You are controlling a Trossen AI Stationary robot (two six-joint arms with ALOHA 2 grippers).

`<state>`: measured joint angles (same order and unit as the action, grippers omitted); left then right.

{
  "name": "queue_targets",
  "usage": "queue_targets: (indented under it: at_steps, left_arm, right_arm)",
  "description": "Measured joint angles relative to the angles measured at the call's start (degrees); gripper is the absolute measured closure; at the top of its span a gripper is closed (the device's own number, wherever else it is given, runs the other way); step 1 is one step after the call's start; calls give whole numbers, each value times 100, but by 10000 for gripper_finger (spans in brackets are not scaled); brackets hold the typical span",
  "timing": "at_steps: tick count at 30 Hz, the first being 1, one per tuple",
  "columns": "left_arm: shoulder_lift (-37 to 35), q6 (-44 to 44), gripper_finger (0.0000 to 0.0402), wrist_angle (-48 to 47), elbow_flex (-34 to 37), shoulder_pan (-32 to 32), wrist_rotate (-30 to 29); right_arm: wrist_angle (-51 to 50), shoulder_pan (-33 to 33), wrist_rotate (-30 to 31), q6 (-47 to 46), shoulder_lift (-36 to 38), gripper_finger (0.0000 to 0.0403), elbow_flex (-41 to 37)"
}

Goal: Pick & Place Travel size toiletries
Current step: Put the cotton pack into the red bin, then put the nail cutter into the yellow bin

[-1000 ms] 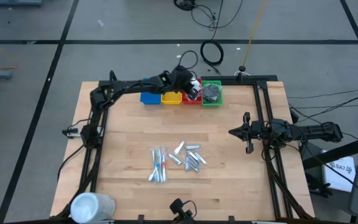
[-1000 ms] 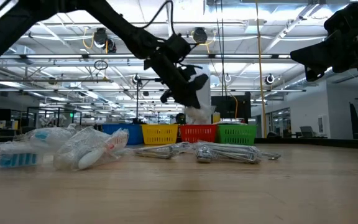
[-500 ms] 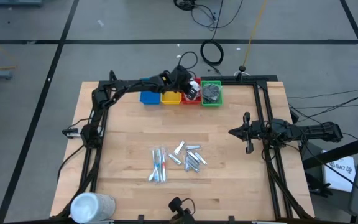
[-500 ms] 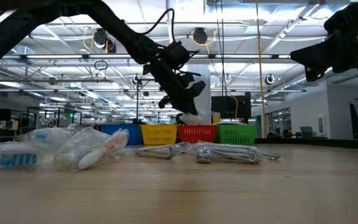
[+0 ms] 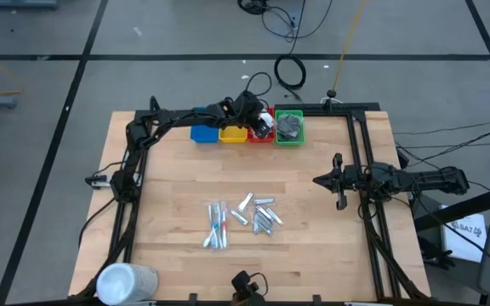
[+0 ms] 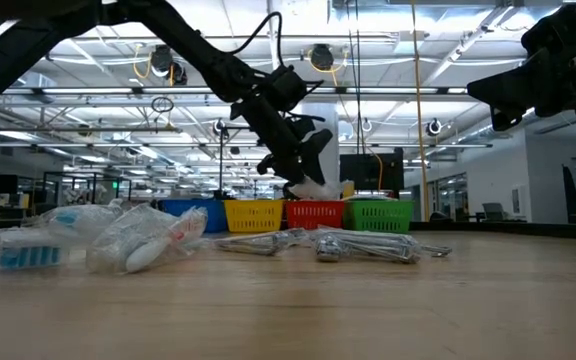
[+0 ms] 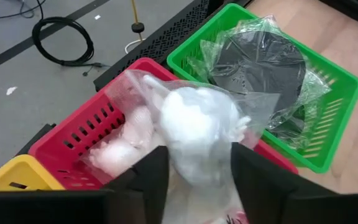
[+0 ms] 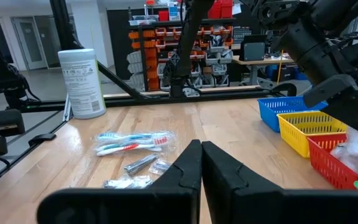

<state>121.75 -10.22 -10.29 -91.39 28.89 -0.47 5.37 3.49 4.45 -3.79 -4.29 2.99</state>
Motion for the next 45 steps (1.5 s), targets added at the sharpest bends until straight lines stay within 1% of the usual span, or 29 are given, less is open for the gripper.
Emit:
queue_targets:
  at_steps: [5,11,18,22,28,30,32,34,36,40,43,45]
  left_arm:
    - [-157,101,175,70,7,2,28]
    - [-485,379,148,94,7,2,49]
    - [-1296,210,144,-230,7,-32,59]
    - [-1958,63,141,-955,7,-111,104]
    - [-2916,683,139,-2198,4,-551,200]
    - [-3137,892,140,-2309,9,-814,177]
    - [-3362,1159,139,-2219,159,-1116,174]
    - [-3618,1395,139,-1898,501,-1411,177]
    - [-3877,1482,139,-1431,1046,-1671,171]
    - [-4537,1330,139,-155,2521,-2005,-90]
    - [-5090,1116,139,737,3686,-2150,-391]
    - [-5470,953,140,1341,4388,-2226,-462]
  right_arm:
    - [0,0,0,-1,0,399,1]
    - [4,0,4,1,0,399,-1]
    - [2,-1,0,0,-1,399,1]
    - [0,0,0,1,-2,399,1]
    - [1,0,0,0,-2,399,0]
    - [0,0,0,0,-2,399,-1]
    - [0,0,0,-1,-2,399,-1]
    - [0,0,0,1,-2,399,1]
    - [2,-2,0,0,0,399,1]
    - [2,0,0,0,0,399,-1]
    - [2,-1,0,1,0,399,0]
    - [2,0,0,0,-2,399,0]
